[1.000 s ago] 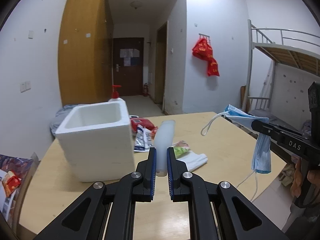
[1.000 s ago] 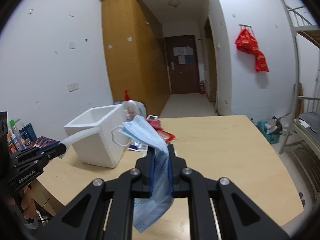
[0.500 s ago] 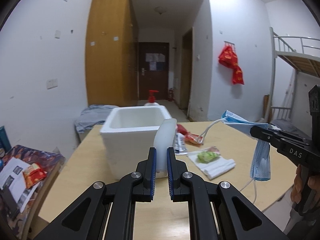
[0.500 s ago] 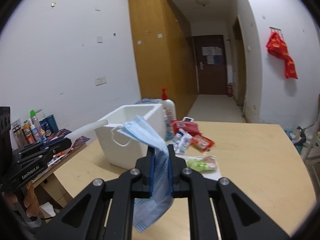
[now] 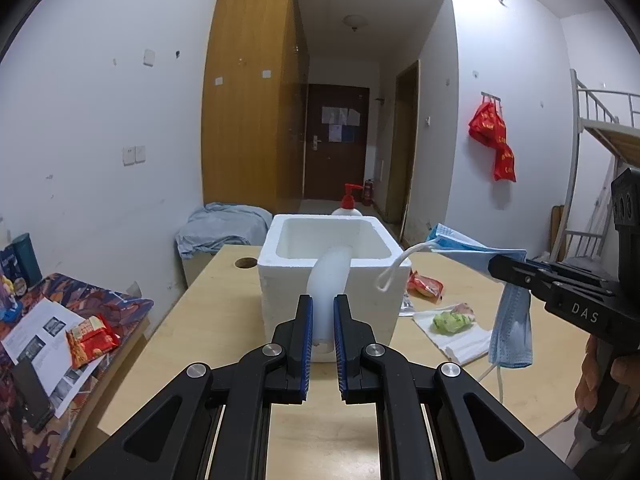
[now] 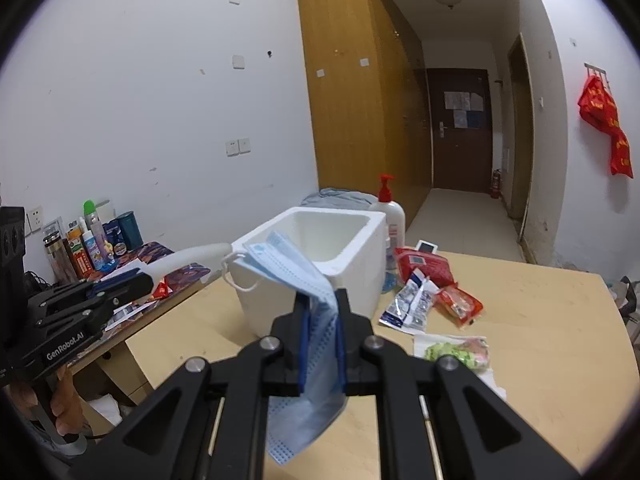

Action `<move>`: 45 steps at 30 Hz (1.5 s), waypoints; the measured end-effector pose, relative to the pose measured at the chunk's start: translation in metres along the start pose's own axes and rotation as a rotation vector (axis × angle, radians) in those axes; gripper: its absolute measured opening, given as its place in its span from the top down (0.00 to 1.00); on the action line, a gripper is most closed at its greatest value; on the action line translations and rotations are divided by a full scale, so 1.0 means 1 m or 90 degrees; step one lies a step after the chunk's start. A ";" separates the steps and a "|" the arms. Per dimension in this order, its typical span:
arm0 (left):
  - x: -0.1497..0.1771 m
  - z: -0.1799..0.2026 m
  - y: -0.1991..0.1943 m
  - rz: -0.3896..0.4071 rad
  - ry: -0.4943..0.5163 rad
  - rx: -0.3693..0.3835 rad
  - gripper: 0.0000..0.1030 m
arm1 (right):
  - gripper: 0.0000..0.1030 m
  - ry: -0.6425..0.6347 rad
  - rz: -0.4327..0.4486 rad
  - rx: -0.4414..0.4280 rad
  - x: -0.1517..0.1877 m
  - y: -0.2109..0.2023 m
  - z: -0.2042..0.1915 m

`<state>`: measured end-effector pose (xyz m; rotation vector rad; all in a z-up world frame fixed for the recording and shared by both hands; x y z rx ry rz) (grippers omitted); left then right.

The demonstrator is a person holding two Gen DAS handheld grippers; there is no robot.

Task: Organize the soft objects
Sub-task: 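Carry the white tube and blue face mask over to the white foam box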

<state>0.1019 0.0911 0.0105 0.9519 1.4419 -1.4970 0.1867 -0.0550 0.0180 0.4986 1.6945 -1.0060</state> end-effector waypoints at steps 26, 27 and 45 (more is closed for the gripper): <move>-0.027 -0.003 0.017 0.007 -0.005 0.009 0.89 | 0.86 -0.017 0.012 -0.010 -0.038 0.018 -0.001; -0.029 -0.003 0.020 0.008 -0.006 0.009 0.89 | 0.86 -0.017 0.013 -0.010 -0.041 0.020 -0.001; -0.067 -0.013 0.075 -0.010 -0.001 0.004 0.89 | 0.86 -0.026 -0.002 0.000 -0.078 0.063 0.015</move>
Point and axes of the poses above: each gripper's, at about its wrist camera, not at the fingertips, and y roughly the way its jaws point, z to its right, x to its underside, the point moved 7 cm from there along y, roughly the way its jaws point
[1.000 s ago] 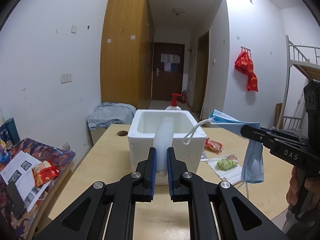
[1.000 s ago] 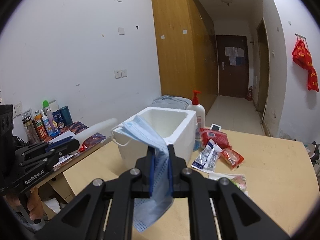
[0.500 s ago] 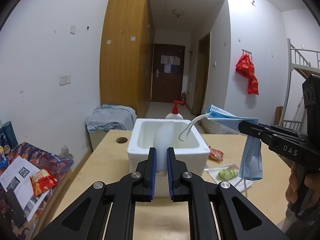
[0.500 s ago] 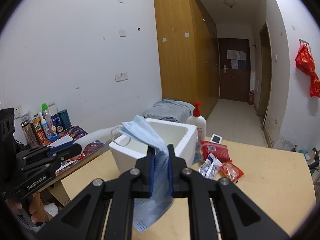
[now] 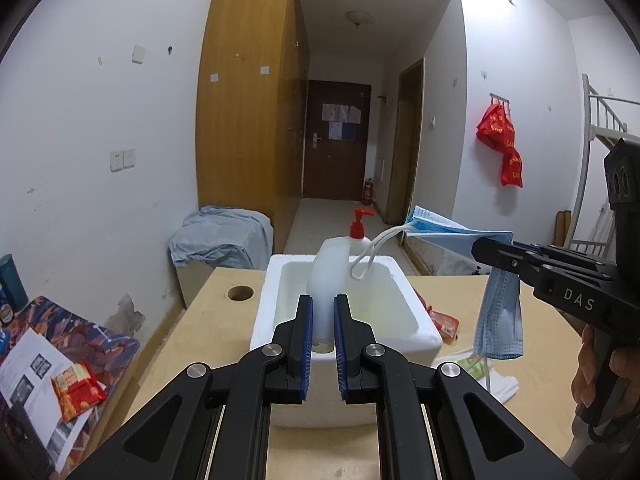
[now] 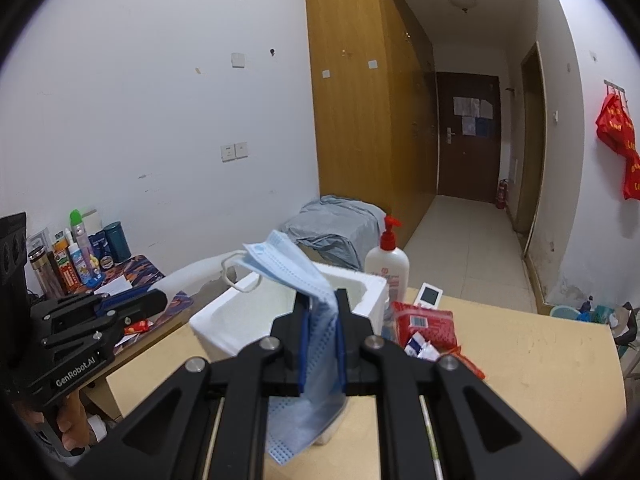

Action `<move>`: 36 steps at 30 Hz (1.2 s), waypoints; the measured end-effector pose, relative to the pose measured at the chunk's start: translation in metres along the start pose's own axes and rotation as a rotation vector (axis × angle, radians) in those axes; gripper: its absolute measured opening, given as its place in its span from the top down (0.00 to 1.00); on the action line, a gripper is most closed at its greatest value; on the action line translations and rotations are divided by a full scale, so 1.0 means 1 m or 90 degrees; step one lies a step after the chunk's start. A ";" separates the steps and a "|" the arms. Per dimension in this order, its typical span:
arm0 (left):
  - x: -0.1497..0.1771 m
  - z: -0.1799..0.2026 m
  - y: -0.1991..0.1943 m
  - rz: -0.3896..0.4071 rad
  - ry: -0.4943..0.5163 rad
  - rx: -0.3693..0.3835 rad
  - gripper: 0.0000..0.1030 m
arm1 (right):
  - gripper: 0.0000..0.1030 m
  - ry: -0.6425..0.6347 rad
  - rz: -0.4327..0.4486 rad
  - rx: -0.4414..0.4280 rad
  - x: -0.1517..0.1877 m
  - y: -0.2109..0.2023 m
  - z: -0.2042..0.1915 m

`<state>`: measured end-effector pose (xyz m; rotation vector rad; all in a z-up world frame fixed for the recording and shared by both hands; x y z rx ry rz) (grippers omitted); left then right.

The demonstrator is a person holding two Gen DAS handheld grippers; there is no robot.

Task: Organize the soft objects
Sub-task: 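Carry the white tube and blue face mask over to the white foam box, then lower the white tube into the foam box and open the left tool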

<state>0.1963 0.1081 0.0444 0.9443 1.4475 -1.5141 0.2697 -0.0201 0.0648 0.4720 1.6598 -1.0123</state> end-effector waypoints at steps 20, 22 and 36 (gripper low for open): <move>-0.014 0.001 0.073 -0.053 0.007 0.002 0.89 | 0.86 -0.021 -0.007 0.022 -0.019 0.033 0.020; -0.012 0.001 0.077 -0.059 0.008 0.006 0.89 | 0.86 -0.019 -0.009 0.023 -0.018 0.035 0.022; -0.009 0.005 0.095 -0.082 0.017 0.006 0.80 | 0.86 -0.018 -0.020 0.023 -0.018 0.041 0.022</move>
Point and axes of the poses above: each gripper's, at about its wrist camera, not at the fingertips, and y roughly the way its jaws point, z to its right, x to its underside, the point moved 7 cm from there along y, roughly the way its jaws point
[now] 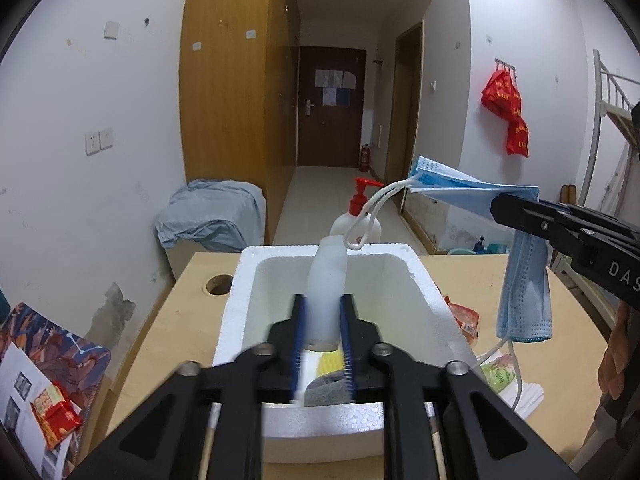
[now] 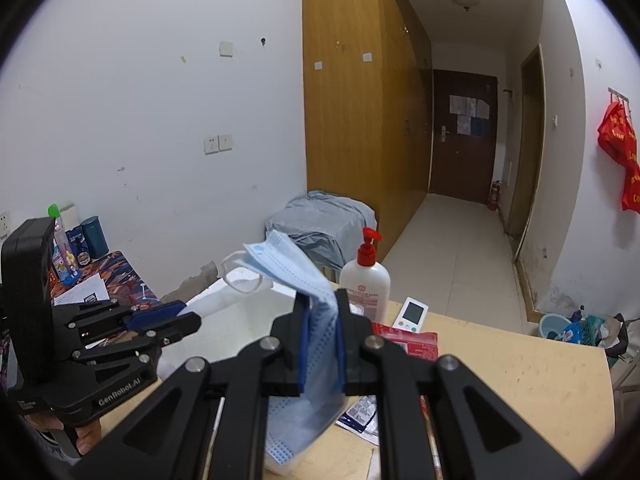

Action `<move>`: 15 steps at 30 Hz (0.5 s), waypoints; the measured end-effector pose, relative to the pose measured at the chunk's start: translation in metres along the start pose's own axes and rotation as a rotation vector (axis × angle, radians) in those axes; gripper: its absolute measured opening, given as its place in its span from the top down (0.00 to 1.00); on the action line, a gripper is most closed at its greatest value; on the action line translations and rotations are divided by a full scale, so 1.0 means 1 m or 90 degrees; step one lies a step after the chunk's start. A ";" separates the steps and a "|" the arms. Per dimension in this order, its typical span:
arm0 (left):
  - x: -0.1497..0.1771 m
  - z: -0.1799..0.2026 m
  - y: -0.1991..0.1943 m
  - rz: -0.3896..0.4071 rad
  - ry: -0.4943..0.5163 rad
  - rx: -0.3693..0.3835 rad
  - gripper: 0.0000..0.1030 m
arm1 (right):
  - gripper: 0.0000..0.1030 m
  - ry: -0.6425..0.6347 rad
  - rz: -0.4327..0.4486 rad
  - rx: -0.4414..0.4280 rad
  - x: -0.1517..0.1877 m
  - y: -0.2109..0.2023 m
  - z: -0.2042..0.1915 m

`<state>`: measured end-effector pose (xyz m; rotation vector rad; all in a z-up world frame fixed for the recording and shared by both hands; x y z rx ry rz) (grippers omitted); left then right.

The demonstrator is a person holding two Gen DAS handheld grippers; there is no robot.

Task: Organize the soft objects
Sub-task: 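Lower the white tube into the foam box and open the left tool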

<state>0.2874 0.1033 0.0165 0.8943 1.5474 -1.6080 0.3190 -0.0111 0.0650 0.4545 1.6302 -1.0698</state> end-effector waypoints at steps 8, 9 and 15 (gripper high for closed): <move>0.002 -0.004 -0.002 0.003 0.002 -0.018 0.58 | 0.86 0.000 0.000 0.001 0.000 0.001 0.000; 0.002 -0.006 -0.002 0.002 0.000 -0.023 0.50 | 0.86 -0.002 -0.001 0.001 0.000 0.001 0.000; 0.000 -0.016 -0.019 0.040 -0.013 -0.041 0.15 | 0.86 -0.010 -0.001 -0.002 -0.004 0.002 -0.006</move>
Point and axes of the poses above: each gripper's, at about its wrist camera, not at the fingertips, and y roughly the way its jaws point, z to its right, x to its underside, the point moved 7 cm from there along y, roughly the way its jaws point
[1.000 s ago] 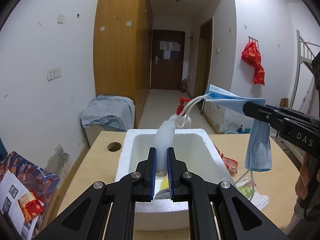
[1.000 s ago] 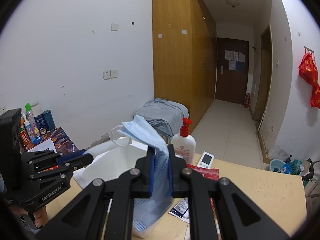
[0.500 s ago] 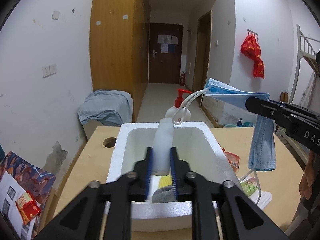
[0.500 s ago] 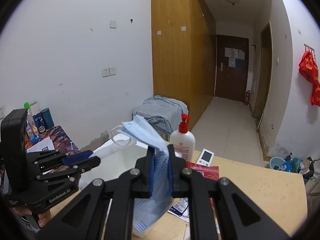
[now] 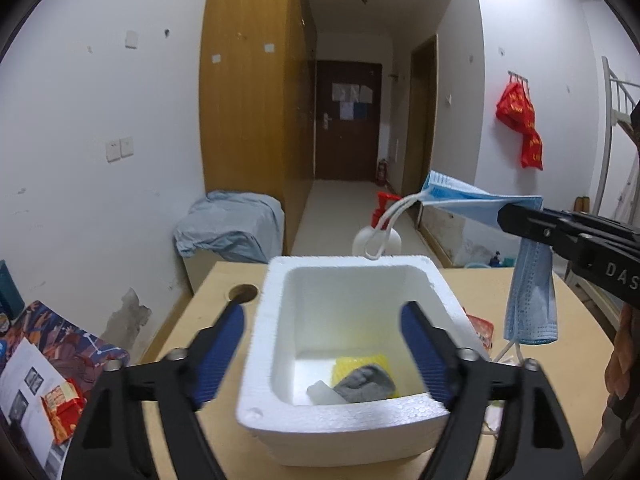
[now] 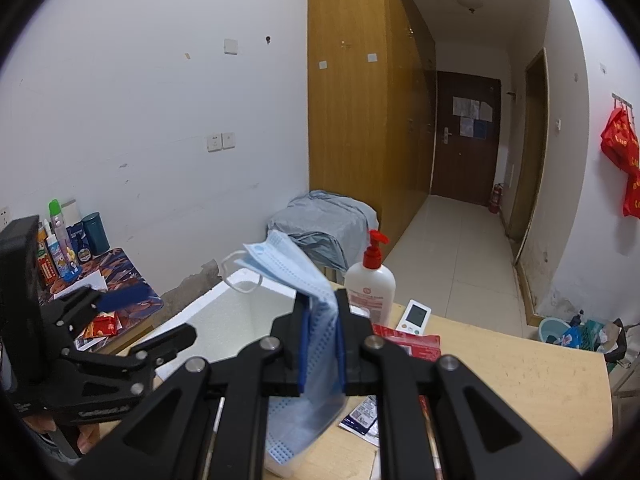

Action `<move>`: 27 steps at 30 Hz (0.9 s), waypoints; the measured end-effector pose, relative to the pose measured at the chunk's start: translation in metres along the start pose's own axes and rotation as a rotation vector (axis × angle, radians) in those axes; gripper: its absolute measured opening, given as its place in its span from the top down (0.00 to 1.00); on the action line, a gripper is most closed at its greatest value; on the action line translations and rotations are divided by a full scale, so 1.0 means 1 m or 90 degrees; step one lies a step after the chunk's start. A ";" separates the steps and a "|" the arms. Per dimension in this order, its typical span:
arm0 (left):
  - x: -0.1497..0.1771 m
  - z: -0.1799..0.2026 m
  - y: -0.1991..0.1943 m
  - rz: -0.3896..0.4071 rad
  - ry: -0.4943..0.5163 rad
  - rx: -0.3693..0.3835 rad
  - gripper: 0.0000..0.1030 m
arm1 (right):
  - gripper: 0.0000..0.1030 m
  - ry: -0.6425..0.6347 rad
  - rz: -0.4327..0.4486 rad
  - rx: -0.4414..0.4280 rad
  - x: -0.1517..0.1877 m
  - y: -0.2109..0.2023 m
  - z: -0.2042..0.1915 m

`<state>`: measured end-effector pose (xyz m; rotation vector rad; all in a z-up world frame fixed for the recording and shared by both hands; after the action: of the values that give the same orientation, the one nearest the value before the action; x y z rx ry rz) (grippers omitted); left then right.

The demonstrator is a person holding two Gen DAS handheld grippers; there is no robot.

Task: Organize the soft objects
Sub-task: 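Lower the white tube into the foam box and open the left tool, then lower the blue face mask into the foam box and open the right tool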

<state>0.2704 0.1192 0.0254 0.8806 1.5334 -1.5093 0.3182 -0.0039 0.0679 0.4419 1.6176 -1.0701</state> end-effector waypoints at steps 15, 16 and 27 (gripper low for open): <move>0.004 -0.034 -0.024 0.031 -0.033 -0.046 0.06 | 0.86 -0.022 -0.004 -0.037 -0.010 0.016 -0.030; 0.005 -0.035 -0.026 0.032 -0.033 -0.047 0.06 | 0.86 -0.022 -0.008 -0.040 -0.009 0.019 -0.032; 0.006 -0.056 -0.033 0.038 -0.043 -0.075 0.06 | 0.86 -0.010 -0.055 -0.069 0.006 0.047 -0.046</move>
<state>0.2349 0.1730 0.0328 0.7934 1.5177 -1.3786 0.3253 0.0571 0.0431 0.2931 1.6845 -1.0425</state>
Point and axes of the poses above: each gripper's, at about its wrist camera, not at the fingertips, and y roughly the way its jaws point, z to its right, x to its underside, the point moved 7 cm from there along y, roughly the way its jaws point
